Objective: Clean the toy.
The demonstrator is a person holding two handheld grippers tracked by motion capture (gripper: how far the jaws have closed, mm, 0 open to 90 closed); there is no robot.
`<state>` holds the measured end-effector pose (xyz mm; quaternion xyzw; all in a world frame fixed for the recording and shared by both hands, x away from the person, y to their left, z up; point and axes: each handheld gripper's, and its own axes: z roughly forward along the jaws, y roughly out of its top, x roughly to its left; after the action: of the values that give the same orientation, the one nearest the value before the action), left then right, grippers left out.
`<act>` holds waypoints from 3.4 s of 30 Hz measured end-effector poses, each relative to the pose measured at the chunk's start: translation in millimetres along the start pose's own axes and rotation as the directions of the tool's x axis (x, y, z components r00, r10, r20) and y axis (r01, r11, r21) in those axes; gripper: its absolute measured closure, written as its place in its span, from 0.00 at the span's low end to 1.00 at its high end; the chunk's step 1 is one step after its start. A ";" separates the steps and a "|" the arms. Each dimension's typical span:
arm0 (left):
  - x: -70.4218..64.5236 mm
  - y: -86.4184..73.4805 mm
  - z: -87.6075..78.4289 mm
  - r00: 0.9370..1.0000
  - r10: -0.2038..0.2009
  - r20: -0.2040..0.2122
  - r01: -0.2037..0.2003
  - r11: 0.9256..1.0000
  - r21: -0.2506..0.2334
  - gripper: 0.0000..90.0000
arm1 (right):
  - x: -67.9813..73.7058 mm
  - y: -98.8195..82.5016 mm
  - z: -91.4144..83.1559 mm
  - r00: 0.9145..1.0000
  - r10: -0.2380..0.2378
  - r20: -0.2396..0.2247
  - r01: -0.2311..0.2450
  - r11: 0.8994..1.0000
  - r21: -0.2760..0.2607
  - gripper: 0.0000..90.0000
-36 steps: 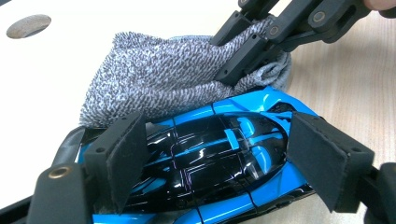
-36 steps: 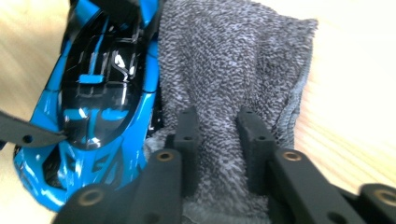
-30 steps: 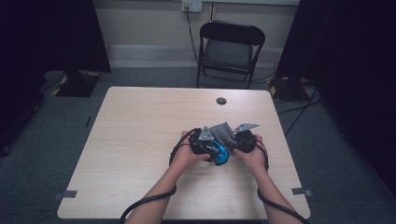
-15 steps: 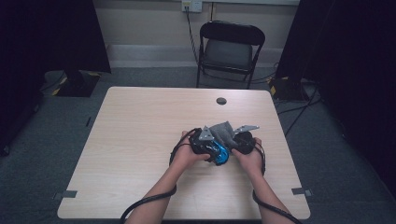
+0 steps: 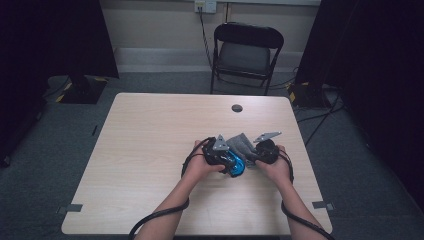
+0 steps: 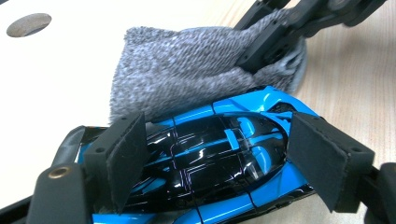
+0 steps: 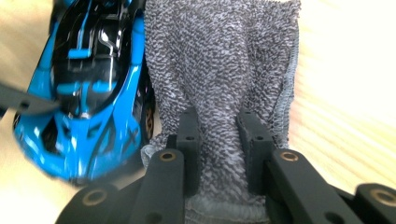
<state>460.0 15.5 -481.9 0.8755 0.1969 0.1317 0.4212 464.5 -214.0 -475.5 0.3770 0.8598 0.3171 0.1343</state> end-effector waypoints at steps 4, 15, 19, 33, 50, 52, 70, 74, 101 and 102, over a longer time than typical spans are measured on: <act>0.6 -0.1 -0.1 1.000 -0.001 -0.001 0.001 1.000 0.000 0.22 | -3.5 -7.0 -7.3 1.000 -0.013 -0.012 0.013 1.000 0.009 0.82; 0.4 1.7 -0.1 1.000 -0.003 -0.001 0.003 1.000 0.016 0.22 | 3.6 -24.9 -24.6 0.999 -0.034 -0.040 0.034 0.999 0.002 0.82; -0.2 2.3 0.0 1.000 -0.003 -0.003 0.003 1.000 0.020 0.22 | 6.6 -32.0 -31.0 0.999 -0.033 -0.037 0.033 0.999 -0.005 0.82; -1.2 3.3 0.4 1.000 -0.006 -0.003 0.006 1.000 0.025 0.22 | 10.6 -61.1 -57.1 0.999 -0.022 -0.033 0.021 0.999 -0.026 0.82; -1.7 3.6 0.4 1.000 -0.006 -0.006 0.006 1.000 0.028 0.22 | 10.9 -86.0 -77.5 1.000 0.007 -0.026 -0.008 0.999 -0.032 0.82; -1.9 3.5 0.5 1.000 -0.007 -0.006 0.007 1.000 0.027 0.22 | 10.2 -87.8 -80.4 0.999 0.023 -0.023 -0.024 0.999 -0.048 0.82; -2.7 3.9 0.7 1.000 -0.004 -0.006 0.004 1.000 0.027 0.22 | -6.9 -50.7 -70.7 0.994 0.101 0.027 -0.096 0.985 -0.144 0.82; -3.6 4.2 1.0 1.000 -0.003 -0.006 0.003 1.000 0.029 0.22 | -10.1 -40.3 -60.9 0.994 0.103 0.033 -0.097 0.985 -0.141 0.82; -2.6 1.4 0.5 1.000 0.004 -0.002 -0.004 1.000 0.012 0.22 | -6.8 8.0 -5.9 0.996 0.087 0.031 -0.083 0.991 -0.102 0.82; -2.6 1.3 0.5 1.000 0.004 -0.002 -0.004 1.000 0.011 0.22 | -5.9 9.3 -3.8 0.996 0.083 0.028 -0.080 0.992 -0.100 0.82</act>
<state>458.2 13.2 -481.4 0.8780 0.1961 0.1325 0.4161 472.0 -215.2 -466.6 0.4099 0.8247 0.3582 0.1536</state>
